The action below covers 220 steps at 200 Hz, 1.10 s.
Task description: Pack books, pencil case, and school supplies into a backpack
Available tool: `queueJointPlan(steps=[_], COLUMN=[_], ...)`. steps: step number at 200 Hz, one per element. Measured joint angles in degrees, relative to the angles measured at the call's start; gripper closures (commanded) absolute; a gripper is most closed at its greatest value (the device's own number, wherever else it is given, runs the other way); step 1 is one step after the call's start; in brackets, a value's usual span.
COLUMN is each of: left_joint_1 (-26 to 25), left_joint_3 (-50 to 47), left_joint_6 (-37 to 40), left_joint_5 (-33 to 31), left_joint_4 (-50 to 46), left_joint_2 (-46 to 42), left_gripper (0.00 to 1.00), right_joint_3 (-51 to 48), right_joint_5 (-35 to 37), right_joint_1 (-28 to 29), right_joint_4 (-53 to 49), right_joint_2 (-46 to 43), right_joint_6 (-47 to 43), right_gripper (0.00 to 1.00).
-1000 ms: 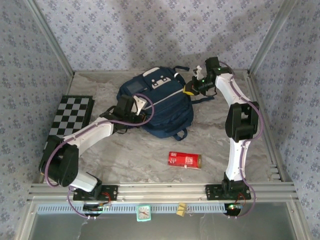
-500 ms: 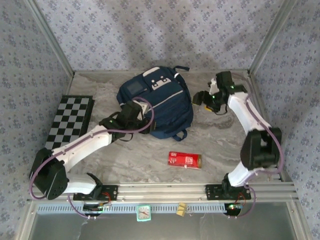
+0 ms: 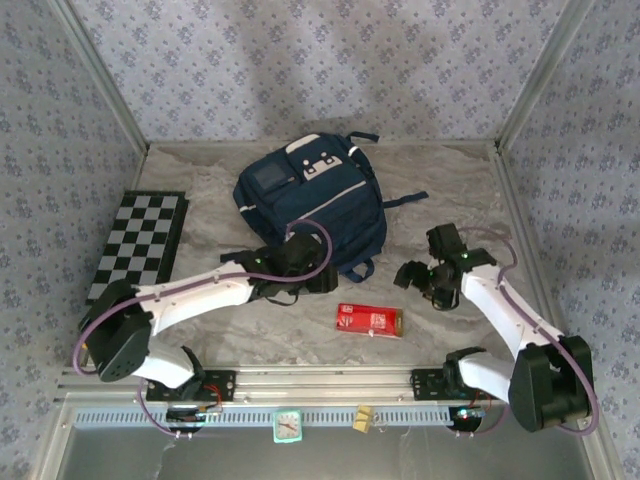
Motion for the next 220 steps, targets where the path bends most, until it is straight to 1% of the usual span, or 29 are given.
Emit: queueJointPlan(steps=[26, 56, 71, 80, 102, 125, 154, 220], left_joint_1=[-1.01, -1.81, -2.01, -2.03, -2.03, -2.03, -2.03, -1.95], left_joint_3=[-0.26, -0.39, -1.03, -1.46, -1.77, -1.77, -1.79, -2.51], left_joint_6=[-3.58, -6.71, -8.00, -8.48, -9.20, -9.18, -9.42, -10.03], left_joint_5=[0.44, 1.53, 2.71, 3.76, 6.64, 8.70, 10.60, 10.58], left_joint_4=[1.44, 2.80, 3.93, 4.81, 6.58, 7.30, 8.44, 8.63], left_joint_2=[2.80, 5.18, 6.34, 7.19, 9.88, 12.17, 13.62, 14.78], left_gripper=[0.45, 0.49, 0.52, 0.56, 0.62, 0.64, 0.70, 0.84], right_joint_3=[-4.00, -4.87, -5.40, -5.81, -6.25, -6.38, -6.40, -7.65], right_joint_5=[-1.05, -2.01, -2.47, -2.69, -3.04, -3.15, -2.97, -5.01], right_joint_1=[3.56, 6.08, 7.10, 7.74, 9.27, 9.44, 10.08, 9.53], right_joint_4=[2.25, 4.90, 6.73, 7.74, 9.25, 9.57, 9.86, 11.17], right_joint_2=[-0.20, 1.27, 2.14, 2.73, 5.03, 5.16, 5.14, 2.67], right_joint_6=[3.23, 4.85, 5.40, 5.70, 5.88, 6.10, 6.10, 6.03], right_gripper=[0.14, 0.14, 0.14, 0.14, 0.13, 0.13, 0.12, 0.11])
